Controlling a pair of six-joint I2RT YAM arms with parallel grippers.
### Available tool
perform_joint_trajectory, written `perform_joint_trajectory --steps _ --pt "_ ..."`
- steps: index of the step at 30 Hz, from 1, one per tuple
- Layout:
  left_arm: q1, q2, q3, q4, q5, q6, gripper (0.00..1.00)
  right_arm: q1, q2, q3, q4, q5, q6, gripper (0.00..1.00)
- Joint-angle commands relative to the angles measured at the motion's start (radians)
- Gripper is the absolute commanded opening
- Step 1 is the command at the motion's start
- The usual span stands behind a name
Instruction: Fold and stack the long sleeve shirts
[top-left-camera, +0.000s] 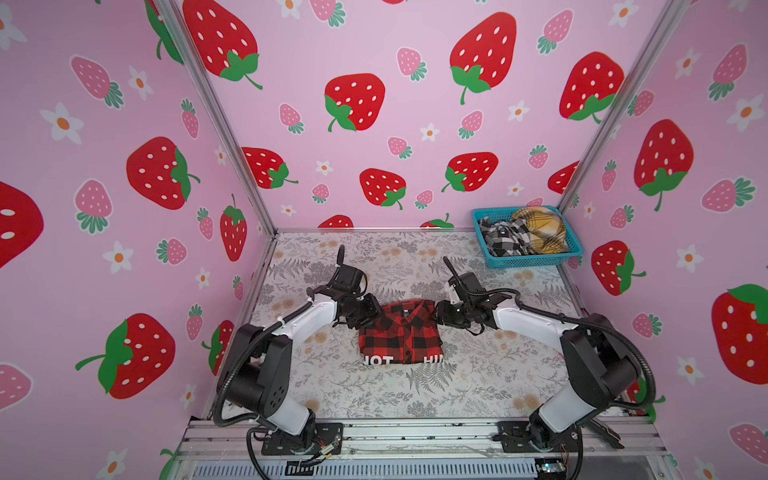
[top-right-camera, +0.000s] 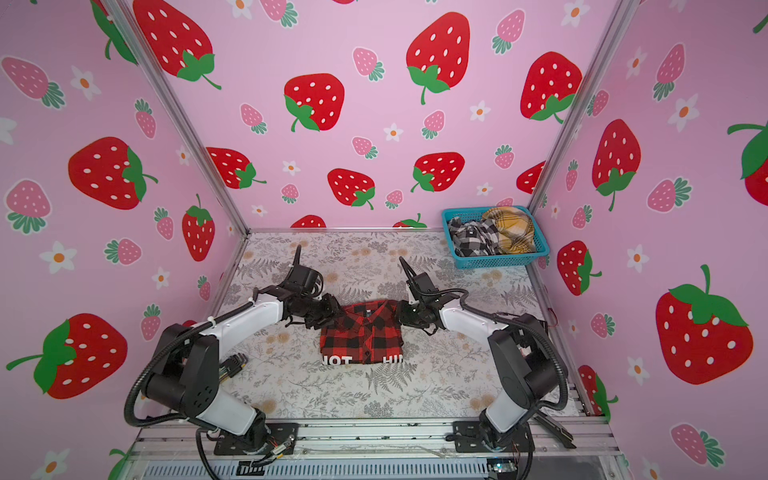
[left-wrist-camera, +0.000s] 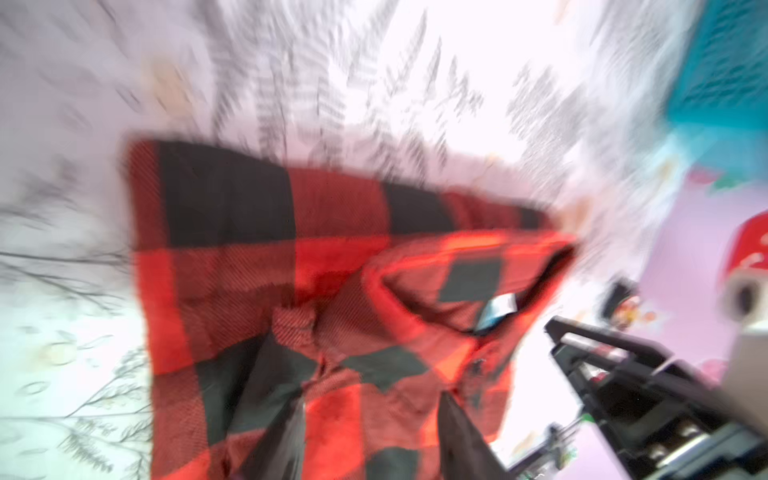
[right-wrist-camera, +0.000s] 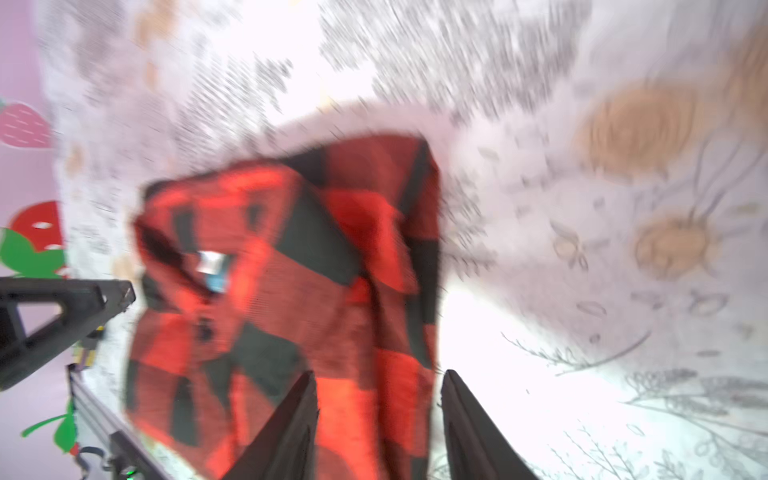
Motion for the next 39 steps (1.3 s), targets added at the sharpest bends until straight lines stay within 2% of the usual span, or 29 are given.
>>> perform_joint_trajectory --steps 1,5,9,14,16,17,20,24,28,32,34,36,37,38,39 --pt "0.045 0.068 0.094 -0.098 0.031 0.095 0.52 -0.009 0.015 0.069 -0.016 -0.037 -0.078 0.51" --pt "0.049 0.16 0.133 -0.062 0.121 0.11 0.49 -0.019 0.108 0.127 0.027 -0.099 -0.096 0.49" --pt "0.048 0.22 0.167 -0.025 0.173 0.097 0.48 -0.032 0.188 0.166 0.041 -0.115 -0.101 0.47" --pt "0.048 0.293 0.211 -0.043 0.177 0.1 0.45 -0.032 0.226 0.16 0.08 -0.139 -0.098 0.45" --pt "0.048 0.31 0.224 -0.035 0.184 0.095 0.37 -0.032 0.238 0.158 0.089 -0.144 -0.1 0.39" --pt "0.049 0.319 0.233 -0.032 0.188 0.091 0.3 -0.033 0.242 0.161 0.093 -0.148 -0.103 0.32" --pt "0.051 0.331 0.263 -0.045 0.199 0.09 0.02 -0.033 0.239 0.171 0.112 -0.169 -0.103 0.14" --pt "0.059 0.284 0.281 -0.083 0.178 0.109 0.0 -0.033 0.209 0.191 0.115 -0.187 -0.095 0.03" --pt "0.073 0.263 0.303 -0.135 0.13 0.147 0.0 -0.033 0.192 0.191 0.117 -0.162 -0.077 0.03" --pt "0.093 0.341 0.338 -0.173 0.126 0.179 0.0 -0.035 0.254 0.203 0.12 -0.158 -0.067 0.03" --pt "0.098 0.379 0.354 -0.201 0.083 0.194 0.0 -0.035 0.284 0.205 0.137 -0.154 -0.059 0.06" --pt "0.097 0.405 0.37 -0.223 0.039 0.207 0.0 -0.036 0.308 0.217 0.137 -0.145 -0.059 0.13" --pt "0.098 0.414 0.377 -0.232 0.03 0.212 0.05 -0.036 0.315 0.226 0.133 -0.144 -0.06 0.19" --pt "0.097 0.419 0.383 -0.241 0.027 0.212 0.15 -0.036 0.314 0.233 0.13 -0.144 -0.061 0.25" --pt "0.098 0.417 0.389 -0.249 0.017 0.212 0.21 -0.036 0.306 0.24 0.125 -0.143 -0.065 0.3"
